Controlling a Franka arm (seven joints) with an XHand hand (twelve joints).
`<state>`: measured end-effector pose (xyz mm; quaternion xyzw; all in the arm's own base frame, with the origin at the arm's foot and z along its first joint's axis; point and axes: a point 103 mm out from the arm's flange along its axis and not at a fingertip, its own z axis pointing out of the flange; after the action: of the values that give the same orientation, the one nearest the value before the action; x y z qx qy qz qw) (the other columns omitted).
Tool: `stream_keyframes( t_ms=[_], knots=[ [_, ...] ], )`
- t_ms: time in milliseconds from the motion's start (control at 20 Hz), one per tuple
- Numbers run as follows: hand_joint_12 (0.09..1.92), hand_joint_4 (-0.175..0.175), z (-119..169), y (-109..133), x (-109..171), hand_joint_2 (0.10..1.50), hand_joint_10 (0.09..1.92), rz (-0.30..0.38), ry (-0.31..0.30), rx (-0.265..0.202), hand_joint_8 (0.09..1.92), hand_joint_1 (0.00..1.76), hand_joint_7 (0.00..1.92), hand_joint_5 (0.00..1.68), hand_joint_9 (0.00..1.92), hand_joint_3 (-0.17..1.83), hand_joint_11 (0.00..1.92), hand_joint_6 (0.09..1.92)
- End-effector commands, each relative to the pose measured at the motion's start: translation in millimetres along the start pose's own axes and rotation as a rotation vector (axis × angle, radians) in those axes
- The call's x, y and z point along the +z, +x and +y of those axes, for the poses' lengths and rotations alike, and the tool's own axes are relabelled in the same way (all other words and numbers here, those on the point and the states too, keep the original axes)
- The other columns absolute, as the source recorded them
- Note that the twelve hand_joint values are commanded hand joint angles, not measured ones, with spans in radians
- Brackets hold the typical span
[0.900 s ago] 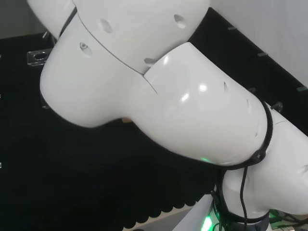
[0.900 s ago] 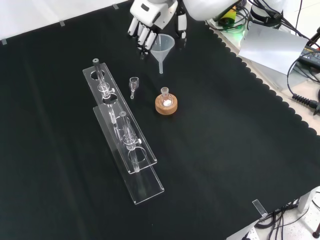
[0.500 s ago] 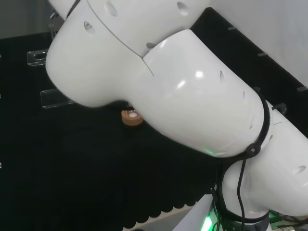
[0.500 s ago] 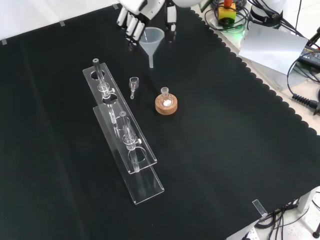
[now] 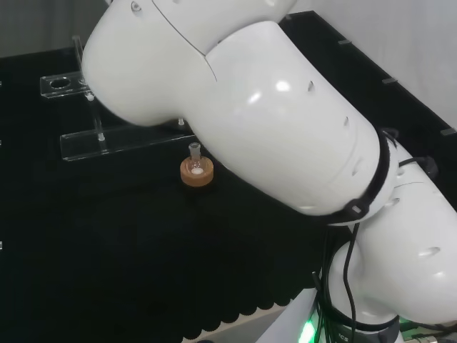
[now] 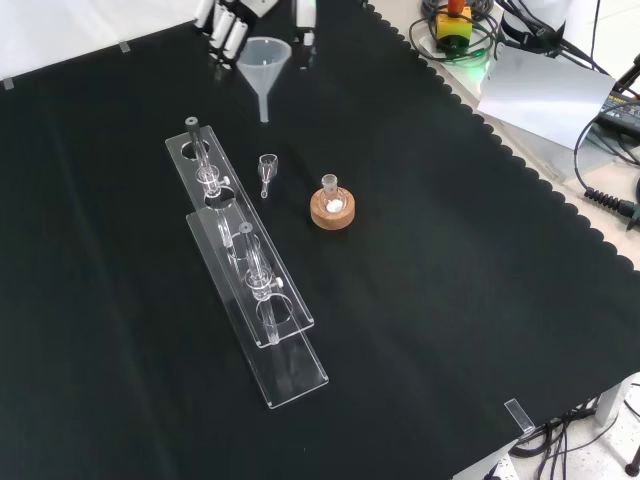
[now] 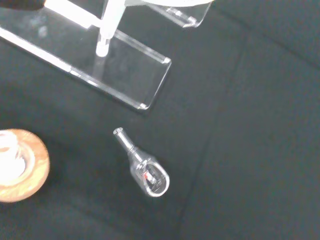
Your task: Put the funnel back on the funnel stand.
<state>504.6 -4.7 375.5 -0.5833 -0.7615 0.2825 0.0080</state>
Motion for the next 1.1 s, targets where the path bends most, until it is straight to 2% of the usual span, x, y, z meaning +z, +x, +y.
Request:
stream_keyframes(
  t_ms=[50,650,1100],
  knots=[
    [1.36,-0.016,31.7,-17.5,-20.3,0.82,0.47,-0.026,-0.008,0.022,0.65,0.63,0.45,0.52,0.91,0.18,0.46,0.09],
    [1.36,-0.018,80.3,-28.0,-18.4,0.81,0.47,-0.031,0.013,0.009,0.64,0.63,0.45,0.53,0.92,0.19,0.47,0.09],
    [1.36,-0.022,99.4,-27.9,-9.7,0.81,0.47,-0.041,0.005,0.023,0.65,0.63,0.47,0.53,0.92,0.20,0.47,0.09]
  ],
)
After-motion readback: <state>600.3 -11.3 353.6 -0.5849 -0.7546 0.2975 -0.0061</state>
